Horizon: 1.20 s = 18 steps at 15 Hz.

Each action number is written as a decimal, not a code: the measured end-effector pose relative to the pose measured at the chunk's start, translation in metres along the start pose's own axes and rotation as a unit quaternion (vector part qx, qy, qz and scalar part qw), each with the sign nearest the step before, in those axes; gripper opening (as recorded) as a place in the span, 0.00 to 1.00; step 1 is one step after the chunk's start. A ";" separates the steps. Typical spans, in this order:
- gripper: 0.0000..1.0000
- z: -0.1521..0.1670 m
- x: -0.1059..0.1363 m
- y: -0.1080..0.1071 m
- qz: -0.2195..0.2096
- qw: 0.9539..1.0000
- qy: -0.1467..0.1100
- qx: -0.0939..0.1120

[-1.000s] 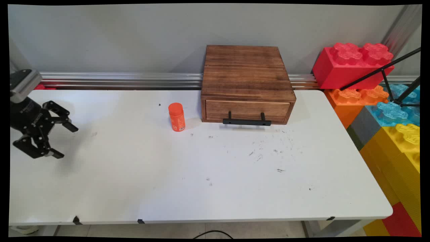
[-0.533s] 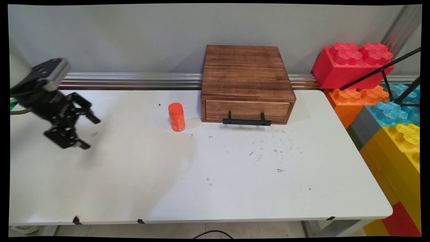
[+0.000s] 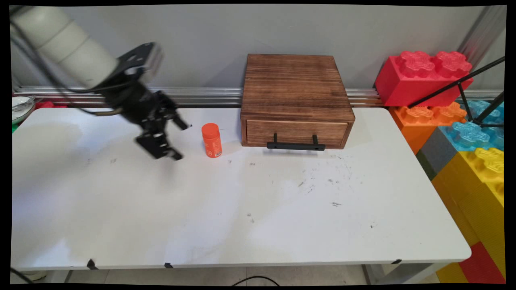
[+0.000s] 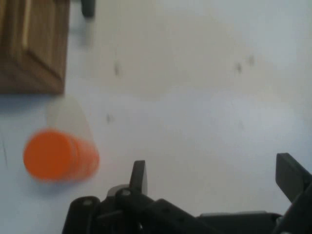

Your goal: Open the drawer

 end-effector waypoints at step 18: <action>1.00 0.135 0.172 -0.037 0.056 0.995 0.035 0.073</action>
